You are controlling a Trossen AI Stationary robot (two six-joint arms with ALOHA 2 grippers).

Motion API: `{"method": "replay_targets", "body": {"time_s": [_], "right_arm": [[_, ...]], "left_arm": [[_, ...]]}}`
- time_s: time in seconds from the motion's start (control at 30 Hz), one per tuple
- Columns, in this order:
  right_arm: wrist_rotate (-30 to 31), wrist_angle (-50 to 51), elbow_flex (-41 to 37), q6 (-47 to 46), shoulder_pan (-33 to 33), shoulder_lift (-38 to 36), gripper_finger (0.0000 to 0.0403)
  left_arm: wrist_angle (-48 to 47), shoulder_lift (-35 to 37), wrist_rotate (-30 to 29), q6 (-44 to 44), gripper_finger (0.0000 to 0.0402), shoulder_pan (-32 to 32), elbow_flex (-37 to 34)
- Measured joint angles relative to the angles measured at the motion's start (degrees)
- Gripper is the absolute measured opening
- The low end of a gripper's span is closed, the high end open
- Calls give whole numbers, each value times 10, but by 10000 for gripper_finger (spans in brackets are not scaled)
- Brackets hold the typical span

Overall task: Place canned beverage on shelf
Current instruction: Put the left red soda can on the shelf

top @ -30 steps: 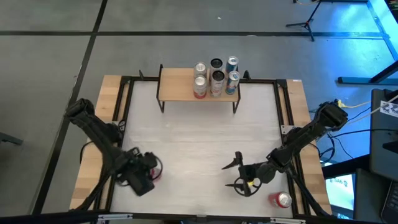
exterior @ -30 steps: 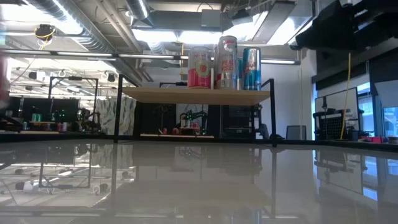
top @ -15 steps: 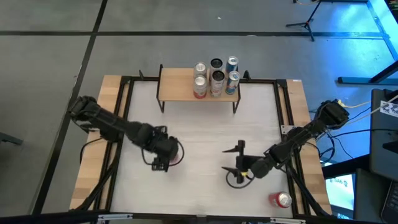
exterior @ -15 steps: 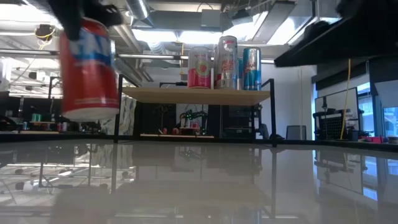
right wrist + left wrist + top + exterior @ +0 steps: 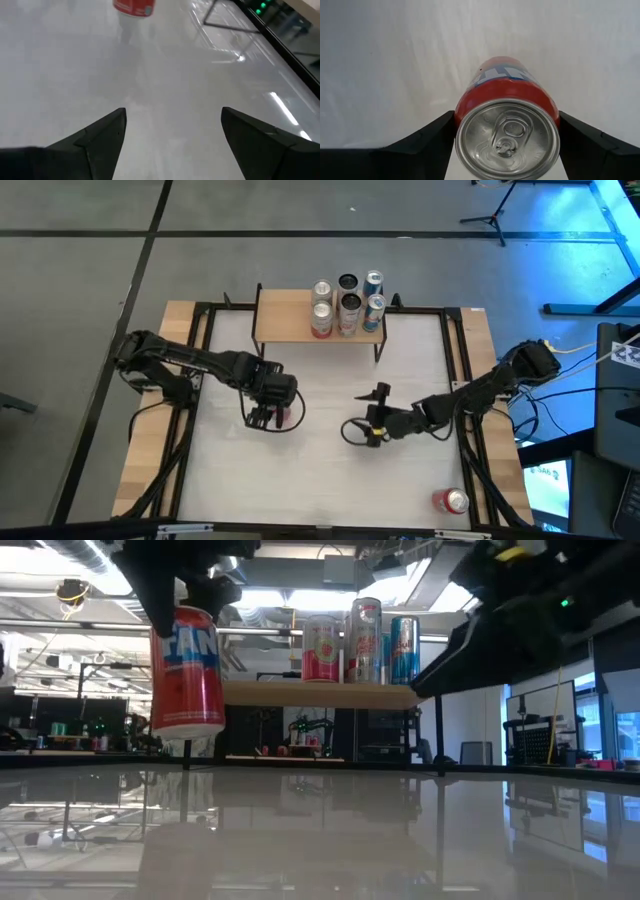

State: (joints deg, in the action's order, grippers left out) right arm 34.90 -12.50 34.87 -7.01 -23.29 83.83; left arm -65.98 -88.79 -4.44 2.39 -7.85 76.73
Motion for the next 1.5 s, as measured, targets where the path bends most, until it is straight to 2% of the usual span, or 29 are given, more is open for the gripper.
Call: {"method": "replay_targets", "body": {"time_s": [0.37,0.87,1.17,1.4,1.5], "right_arm": [[0,2,0,29,51,0,321],[0,2,0,46,50,0,321],[0,2,0,46,49,0,321],[0,1,0,45,49,0,321],[0,1,0,44,49,0,321]], "left_arm": [[13,-12,22,40,277,26,-29],[42,-12,23,20,299,24,-75],[46,-12,20,11,301,25,-75],[40,-12,7,12,337,25,-74],[11,-12,-10,7,351,25,-50]]}}
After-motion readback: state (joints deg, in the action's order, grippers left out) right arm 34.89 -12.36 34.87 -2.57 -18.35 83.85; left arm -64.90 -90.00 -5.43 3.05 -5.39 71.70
